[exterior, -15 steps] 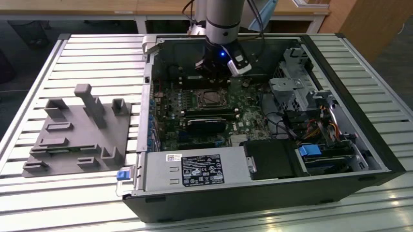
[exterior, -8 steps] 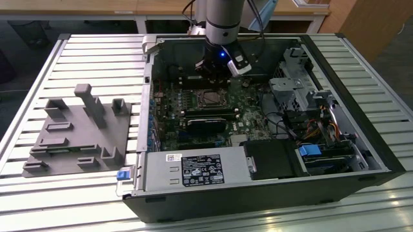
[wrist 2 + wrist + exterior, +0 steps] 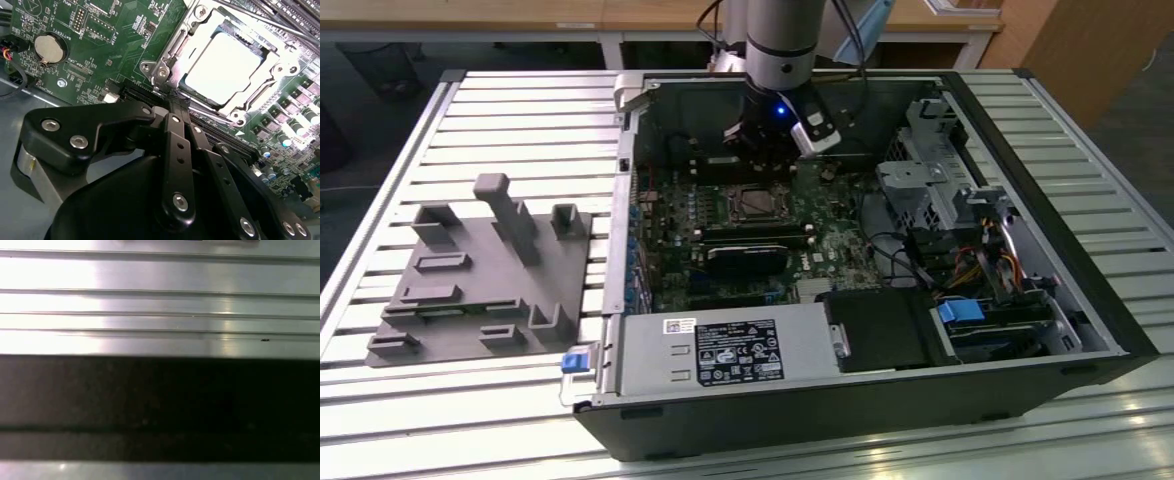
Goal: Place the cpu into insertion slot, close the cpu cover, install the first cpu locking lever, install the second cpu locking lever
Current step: 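Install the first cpu locking lever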
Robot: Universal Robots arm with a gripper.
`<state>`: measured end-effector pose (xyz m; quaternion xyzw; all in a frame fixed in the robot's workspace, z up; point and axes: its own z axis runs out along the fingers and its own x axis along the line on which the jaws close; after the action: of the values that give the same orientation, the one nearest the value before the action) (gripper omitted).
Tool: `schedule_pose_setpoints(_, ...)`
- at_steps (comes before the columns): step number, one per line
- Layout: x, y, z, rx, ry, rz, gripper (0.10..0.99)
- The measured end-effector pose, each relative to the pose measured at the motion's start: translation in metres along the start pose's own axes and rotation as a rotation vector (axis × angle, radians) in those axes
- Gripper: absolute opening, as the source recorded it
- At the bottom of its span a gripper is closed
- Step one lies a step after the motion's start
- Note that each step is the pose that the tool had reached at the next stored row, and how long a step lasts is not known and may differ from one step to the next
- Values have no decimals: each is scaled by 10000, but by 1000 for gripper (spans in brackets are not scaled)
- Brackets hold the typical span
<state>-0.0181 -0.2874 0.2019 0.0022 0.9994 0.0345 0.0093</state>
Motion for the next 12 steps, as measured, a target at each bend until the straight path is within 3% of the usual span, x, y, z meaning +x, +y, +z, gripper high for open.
schedule_pose_setpoints(7, -2, -4, 28, 110, 7, -3, 110)
schedule_pose_setpoints(12, -3, -3, 39, 128, 3, -3, 110)
